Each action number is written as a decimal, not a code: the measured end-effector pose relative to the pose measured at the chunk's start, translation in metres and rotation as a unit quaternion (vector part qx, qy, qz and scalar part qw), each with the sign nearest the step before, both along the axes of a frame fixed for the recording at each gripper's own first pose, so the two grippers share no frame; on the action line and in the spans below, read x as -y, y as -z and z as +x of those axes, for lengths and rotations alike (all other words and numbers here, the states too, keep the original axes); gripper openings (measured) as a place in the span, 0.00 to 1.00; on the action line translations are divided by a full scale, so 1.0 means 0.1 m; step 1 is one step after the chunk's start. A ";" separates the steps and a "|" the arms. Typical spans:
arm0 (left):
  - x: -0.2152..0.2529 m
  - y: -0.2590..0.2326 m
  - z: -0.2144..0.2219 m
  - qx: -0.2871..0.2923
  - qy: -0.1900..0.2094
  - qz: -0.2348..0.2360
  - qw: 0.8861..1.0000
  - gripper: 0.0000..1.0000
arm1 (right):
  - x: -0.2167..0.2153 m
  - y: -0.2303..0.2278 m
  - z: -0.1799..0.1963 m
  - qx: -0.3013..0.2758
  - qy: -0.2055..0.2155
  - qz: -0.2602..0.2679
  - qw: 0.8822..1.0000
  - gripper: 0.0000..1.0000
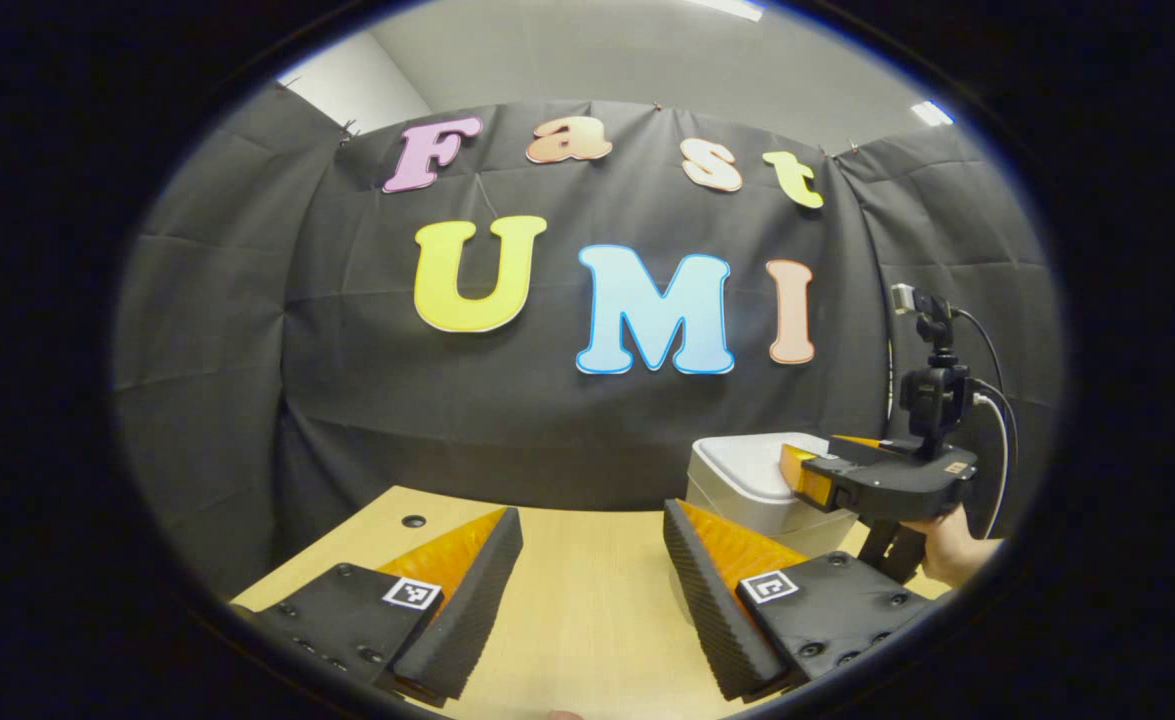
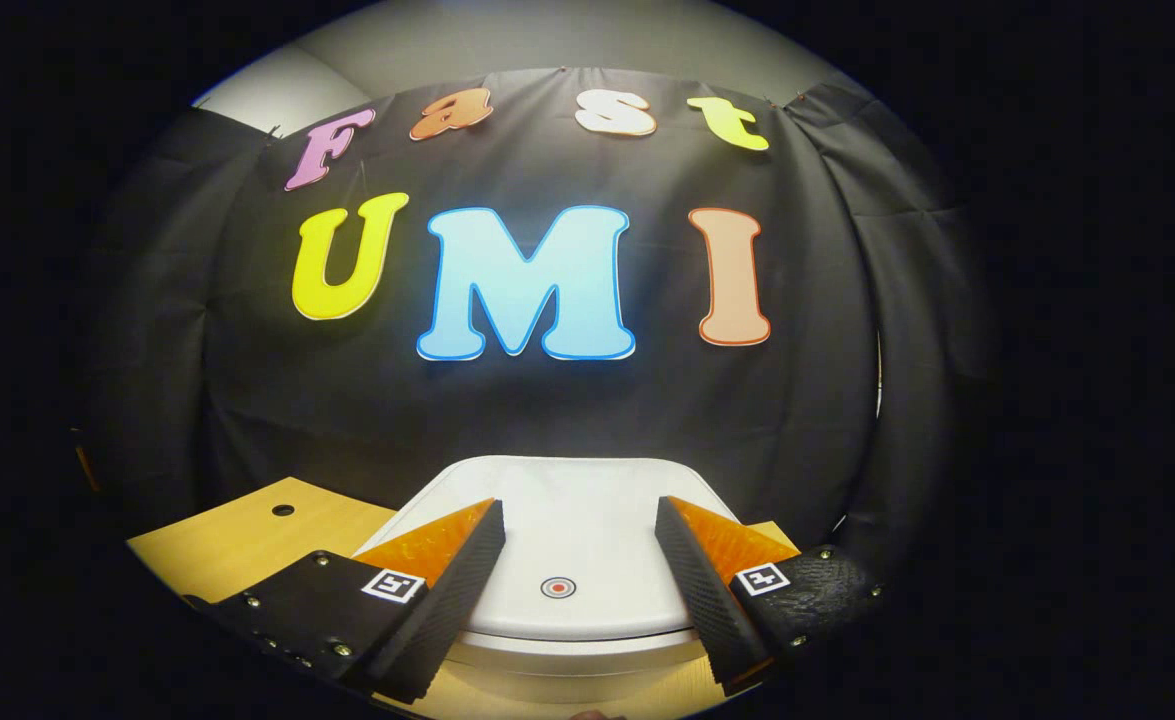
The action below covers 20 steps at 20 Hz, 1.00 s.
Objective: Press the lid of the desktop garbage bin to open it, pick up the crumpled paper on the desktop and throw it into the bin, then pick up the pop can on the desktop and drop it into the bin, and finally close the garbage bin lid.
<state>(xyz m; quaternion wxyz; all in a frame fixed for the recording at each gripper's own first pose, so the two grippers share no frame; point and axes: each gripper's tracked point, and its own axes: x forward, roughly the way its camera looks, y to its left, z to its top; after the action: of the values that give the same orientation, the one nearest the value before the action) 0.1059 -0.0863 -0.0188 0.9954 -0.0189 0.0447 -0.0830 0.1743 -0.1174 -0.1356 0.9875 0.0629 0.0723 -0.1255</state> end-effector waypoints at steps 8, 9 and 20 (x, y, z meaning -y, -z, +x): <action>-0.02 0.03 0.04 -0.002 -0.004 0.001 1.000 0.93 | -0.01 0.07 0.00 0.015 0.002 0.001 1.000 0.98; -0.01 0.02 0.04 -0.002 -0.004 0.001 1.000 0.93 | -0.03 0.08 0.00 0.013 0.001 -0.001 1.000 0.98; -0.02 -0.01 0.01 0.001 -0.007 0.001 1.000 0.96 | -0.01 0.07 -0.01 0.038 0.009 0.004 0.999 0.98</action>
<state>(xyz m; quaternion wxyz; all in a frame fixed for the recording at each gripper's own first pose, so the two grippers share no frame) 0.1065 -0.0843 -0.0182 0.9960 -0.0185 0.0440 -0.0760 0.1733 -0.1164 -0.1424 0.9880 0.0726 0.0343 -0.1317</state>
